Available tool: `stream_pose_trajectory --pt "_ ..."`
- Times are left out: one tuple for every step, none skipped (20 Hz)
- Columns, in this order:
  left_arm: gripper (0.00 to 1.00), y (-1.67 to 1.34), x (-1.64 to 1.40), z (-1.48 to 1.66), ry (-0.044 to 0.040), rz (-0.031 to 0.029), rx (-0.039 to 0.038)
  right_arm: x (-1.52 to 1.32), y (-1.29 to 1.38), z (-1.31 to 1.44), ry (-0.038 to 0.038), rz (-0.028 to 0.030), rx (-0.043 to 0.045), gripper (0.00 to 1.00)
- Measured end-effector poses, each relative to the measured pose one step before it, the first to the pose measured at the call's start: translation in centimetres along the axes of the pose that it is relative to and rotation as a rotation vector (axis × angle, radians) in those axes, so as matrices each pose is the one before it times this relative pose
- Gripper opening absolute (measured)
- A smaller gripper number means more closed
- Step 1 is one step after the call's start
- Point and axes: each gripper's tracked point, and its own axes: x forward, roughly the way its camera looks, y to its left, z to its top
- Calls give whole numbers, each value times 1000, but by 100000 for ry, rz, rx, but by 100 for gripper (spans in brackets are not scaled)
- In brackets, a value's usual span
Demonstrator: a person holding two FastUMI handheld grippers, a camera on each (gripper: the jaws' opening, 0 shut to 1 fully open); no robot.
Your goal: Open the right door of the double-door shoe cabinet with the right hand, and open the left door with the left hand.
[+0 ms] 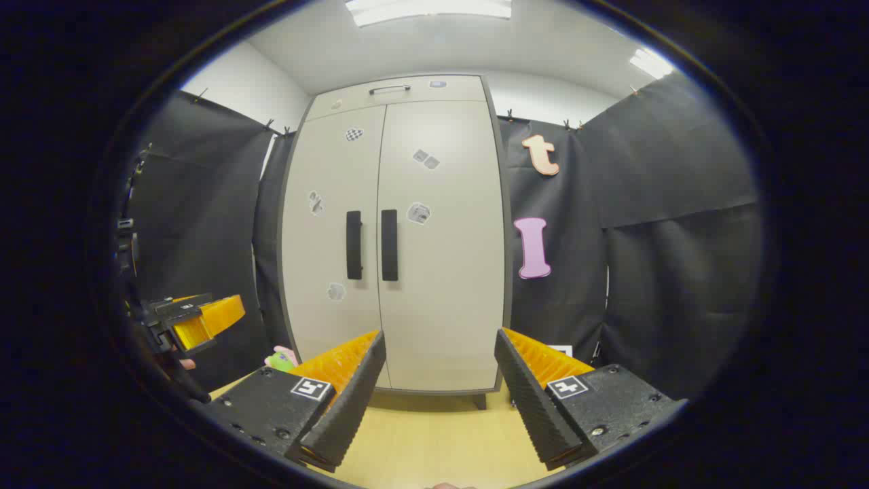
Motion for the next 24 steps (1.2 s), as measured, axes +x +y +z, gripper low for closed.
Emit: stream_pose_trajectory --pt "95 20 28 -195 267 254 351 60 -152 -174 317 -721 -207 96" --pt "95 -131 44 -188 236 -257 162 89 -23 -406 680 -450 -119 96" --pt "95 -248 35 -176 409 -689 -119 58 57 -221 384 -54 228 96" --pt "95 -239 74 -271 447 -799 -247 143 51 -292 768 -123 311 100" --pt "95 -126 94 -81 335 -768 -44 74 -16 -231 563 -22 431 96" --pt "95 -61 57 42 -146 -358 -27 102 -27 -236 365 -146 371 96" --pt "95 -71 87 42 -572 -558 -238 112 -82 -168 245 -339 363 100" --pt "95 -203 135 214 -878 -797 -716 229 13 -193 551 407 467 100" --pt "95 -208 219 129 -491 -739 -761 181 -40 -183 692 84 934 100" --pt "95 -77 120 -79 344 -247 -271 175 -151 -64 523 -421 1343 96" --pt "95 64 137 16 -83 86 460 55 -10 129 -91 -13 1432 100" --pt "95 46 142 141 -354 284 982 123 86 179 -562 1 938 100" --pt "95 144 84 84 -487 513 1072 21 -74 128 -481 -499 -46 100" --pt "95 184 137 212 -540 657 852 -32 -111 -6 -276 -539 -767 100" --pt "95 122 -8 117 -351 392 157 -43 -22 -56 25 -299 -873 100" --pt "95 -9 -36 75 -403 -84 -306 -3 181 -23 67 48 -537 100" --pt "95 -68 24 98 -244 -406 -424 -50 214 88 -159 275 -215 100" --pt "95 87 39 -63 148 48 -118 -39 154 55 -131 333 -225 100" --pt "95 142 32 -104 242 503 107 -46 224 125 -276 449 -358 100" --pt "95 102 -17 -80 275 226 308 -42 161 41 -15 231 -502 100" --pt "95 60 -53 -120 391 89 334 -25 176 173 -260 287 -309 100" --pt "95 25 34 -166 377 -37 228 168 212 85 -312 541 -184 100" --pt "95 30 -23 -83 209 -96 39 126 295 135 -363 825 -64 100" --pt "95 10 -21 -58 271 -110 -179 193 285 84 -155 672 56 100"
